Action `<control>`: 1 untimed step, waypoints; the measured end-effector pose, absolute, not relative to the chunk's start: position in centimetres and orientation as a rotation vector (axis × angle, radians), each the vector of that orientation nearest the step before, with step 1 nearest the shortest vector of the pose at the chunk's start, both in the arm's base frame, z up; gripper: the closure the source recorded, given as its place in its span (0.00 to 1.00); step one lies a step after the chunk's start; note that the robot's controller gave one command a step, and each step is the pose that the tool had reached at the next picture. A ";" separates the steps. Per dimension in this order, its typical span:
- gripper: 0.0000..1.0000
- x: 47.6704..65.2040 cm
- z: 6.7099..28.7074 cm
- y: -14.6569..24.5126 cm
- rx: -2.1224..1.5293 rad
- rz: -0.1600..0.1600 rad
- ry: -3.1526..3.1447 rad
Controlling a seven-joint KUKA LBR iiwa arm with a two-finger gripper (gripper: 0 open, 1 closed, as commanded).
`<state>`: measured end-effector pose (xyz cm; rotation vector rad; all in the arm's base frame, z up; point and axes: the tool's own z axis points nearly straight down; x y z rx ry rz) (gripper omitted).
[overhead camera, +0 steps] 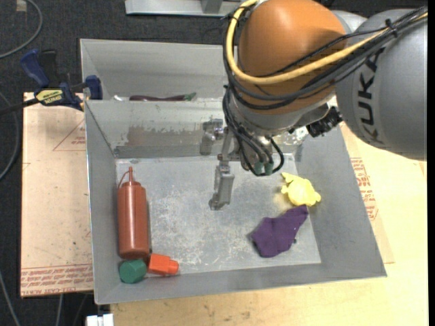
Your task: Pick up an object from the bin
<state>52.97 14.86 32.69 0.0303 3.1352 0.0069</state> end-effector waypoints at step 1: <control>0.00 54.0 32.0 13.6 -0.029 0.010 3.119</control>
Offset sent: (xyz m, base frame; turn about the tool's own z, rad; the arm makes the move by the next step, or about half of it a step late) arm -0.0058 -0.0490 -0.1205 -0.0180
